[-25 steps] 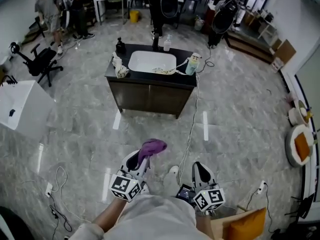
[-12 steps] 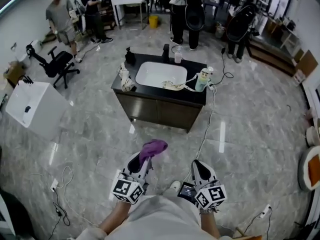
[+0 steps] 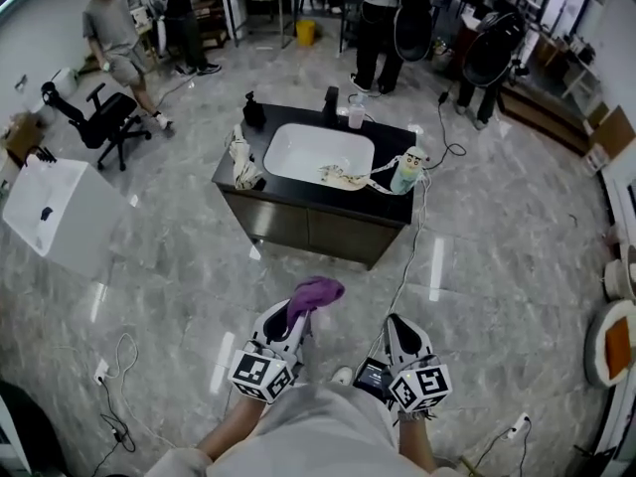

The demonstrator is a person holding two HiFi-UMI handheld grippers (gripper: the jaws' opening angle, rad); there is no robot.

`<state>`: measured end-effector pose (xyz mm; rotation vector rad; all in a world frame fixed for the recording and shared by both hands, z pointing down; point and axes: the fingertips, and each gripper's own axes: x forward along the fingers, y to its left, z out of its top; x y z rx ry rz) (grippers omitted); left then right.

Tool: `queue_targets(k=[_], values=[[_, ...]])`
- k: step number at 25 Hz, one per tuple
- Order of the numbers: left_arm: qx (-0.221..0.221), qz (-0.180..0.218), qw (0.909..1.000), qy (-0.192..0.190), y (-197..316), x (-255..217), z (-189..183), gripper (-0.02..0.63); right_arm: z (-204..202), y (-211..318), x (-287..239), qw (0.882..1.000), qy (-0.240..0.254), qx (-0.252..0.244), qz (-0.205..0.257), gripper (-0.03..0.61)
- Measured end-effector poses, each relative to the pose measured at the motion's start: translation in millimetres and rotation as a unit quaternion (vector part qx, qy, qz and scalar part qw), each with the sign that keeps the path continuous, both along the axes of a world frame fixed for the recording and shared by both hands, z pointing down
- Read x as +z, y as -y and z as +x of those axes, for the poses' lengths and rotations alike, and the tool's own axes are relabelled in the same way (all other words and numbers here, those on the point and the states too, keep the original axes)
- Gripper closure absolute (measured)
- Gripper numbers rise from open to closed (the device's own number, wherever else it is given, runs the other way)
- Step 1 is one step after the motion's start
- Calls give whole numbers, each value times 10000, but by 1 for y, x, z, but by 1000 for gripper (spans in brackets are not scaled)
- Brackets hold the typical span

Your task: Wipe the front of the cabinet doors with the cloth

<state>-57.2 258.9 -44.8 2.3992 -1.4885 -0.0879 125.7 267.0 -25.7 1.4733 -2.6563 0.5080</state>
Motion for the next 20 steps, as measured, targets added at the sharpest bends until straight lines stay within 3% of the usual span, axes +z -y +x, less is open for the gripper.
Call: queue_targets(k=[7,12,20], values=[[707,82,9974,141,88,4,-50,523,-41,52,-16,9966,57,816,94,552],[1270,249,9915,105,138,2,-57,523,-46,84,-21,9911,182,1321,49,552],[1204,-67,9927,63,180,30,-54,523,-40,120,4,9908,96,1331,-231,552]])
